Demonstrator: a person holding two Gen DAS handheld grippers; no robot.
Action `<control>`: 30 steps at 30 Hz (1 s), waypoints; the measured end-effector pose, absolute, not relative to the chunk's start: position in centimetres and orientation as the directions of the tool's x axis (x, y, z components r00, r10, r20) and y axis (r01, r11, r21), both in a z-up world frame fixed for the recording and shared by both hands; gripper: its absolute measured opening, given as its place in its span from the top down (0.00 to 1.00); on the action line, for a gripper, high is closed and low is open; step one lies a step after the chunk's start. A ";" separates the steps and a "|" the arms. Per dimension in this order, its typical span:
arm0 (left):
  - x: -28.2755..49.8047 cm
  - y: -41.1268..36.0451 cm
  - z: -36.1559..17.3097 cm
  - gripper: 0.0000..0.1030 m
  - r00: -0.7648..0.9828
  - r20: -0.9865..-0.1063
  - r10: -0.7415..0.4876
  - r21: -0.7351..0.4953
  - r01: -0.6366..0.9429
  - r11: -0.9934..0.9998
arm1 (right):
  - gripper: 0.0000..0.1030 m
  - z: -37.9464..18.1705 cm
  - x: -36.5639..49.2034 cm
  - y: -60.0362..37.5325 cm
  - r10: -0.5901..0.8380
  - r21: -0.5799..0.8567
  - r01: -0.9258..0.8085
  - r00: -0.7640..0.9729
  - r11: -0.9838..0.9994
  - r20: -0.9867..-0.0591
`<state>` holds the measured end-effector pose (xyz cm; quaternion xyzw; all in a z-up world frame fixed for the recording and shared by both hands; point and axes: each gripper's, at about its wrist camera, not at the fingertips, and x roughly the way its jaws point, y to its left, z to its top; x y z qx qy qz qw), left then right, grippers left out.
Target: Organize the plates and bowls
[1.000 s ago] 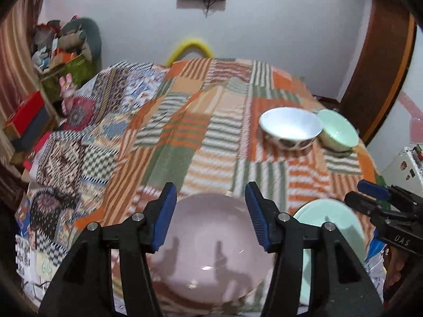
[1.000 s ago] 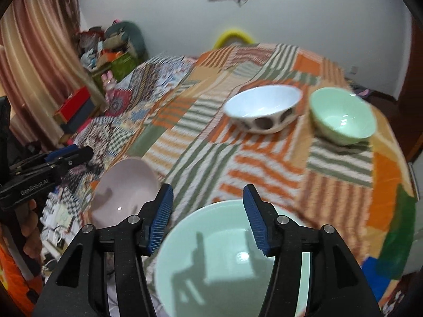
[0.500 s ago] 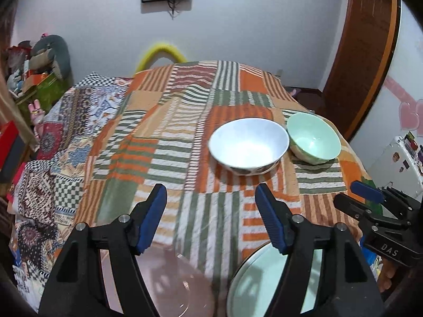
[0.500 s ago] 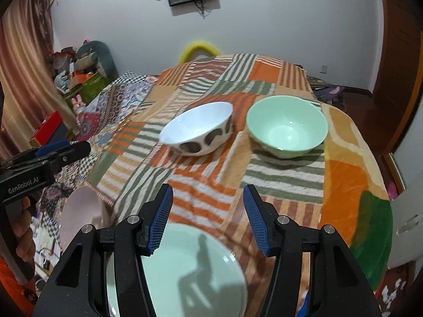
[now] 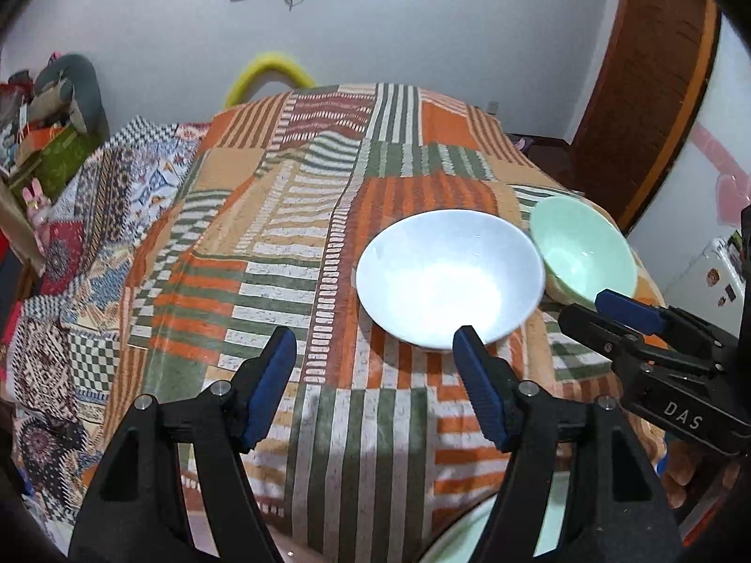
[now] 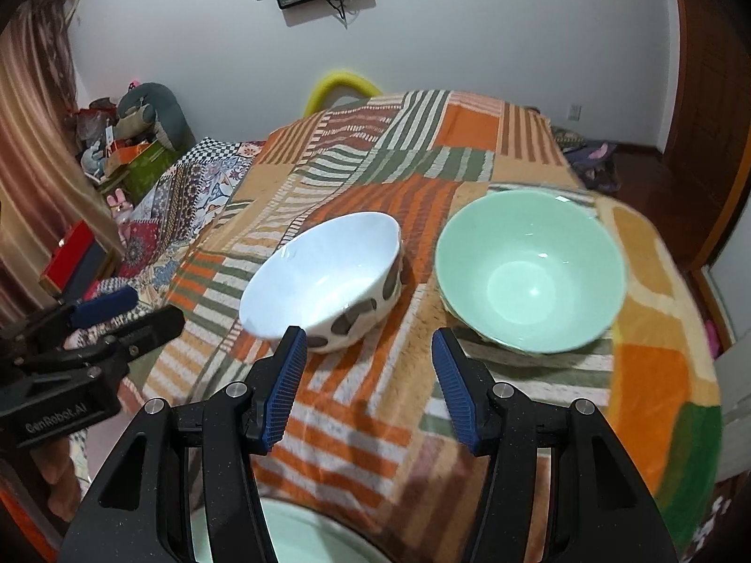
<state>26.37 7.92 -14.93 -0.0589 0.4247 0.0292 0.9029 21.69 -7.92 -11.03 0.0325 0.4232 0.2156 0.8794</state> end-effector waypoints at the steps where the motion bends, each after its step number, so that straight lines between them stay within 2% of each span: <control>1: 26.8 8.2 -15.2 0.33 0.632 -0.775 0.003 -0.086 -0.110 0.990 | 0.50 -11.2 22.1 -7.7 0.413 0.248 -0.353 0.541 0.902 -0.733; 8: 28.8 10.4 -17.4 0.33 0.592 -0.806 -0.008 -0.123 -0.154 0.980 | 0.50 -12.6 24.1 -6.0 0.407 0.238 -0.365 0.512 0.900 -0.756; 16: 30.7 11.1 -19.1 0.33 0.566 -0.824 0.008 -0.103 -0.163 0.981 | 0.50 -14.2 25.5 -5.5 0.424 0.269 -0.365 0.460 0.891 -0.780; 21: 32.0 10.8 -20.2 0.33 0.545 -0.838 -0.010 -0.101 -0.138 0.985 | 0.65 -14.5 25.6 -5.2 0.412 0.239 -0.388 0.460 0.890 -0.786; 25: 32.9 10.6 -21.6 0.33 0.516 -0.856 -0.006 -0.090 -0.137 0.986 | 0.72 -14.8 25.2 -5.5 0.421 0.235 -0.413 0.448 0.880 -0.789; 27: 33.2 10.4 -22.1 0.36 0.506 -0.862 -0.018 -0.096 -0.129 0.987 | 0.73 -14.9 24.9 -5.7 0.437 0.246 -0.429 0.433 0.869 -0.789; 29: 33.4 10.0 -22.2 0.55 0.502 -0.865 -0.026 -0.091 -0.105 0.990 | 0.74 -15.1 24.6 -5.5 0.431 0.235 -0.437 0.431 0.869 -0.793; 30: 33.4 9.7 -22.3 0.59 0.500 -0.866 -0.031 -0.085 -0.085 0.993 | 0.74 -15.0 24.4 -5.5 0.428 0.228 -0.440 0.433 0.869 -0.793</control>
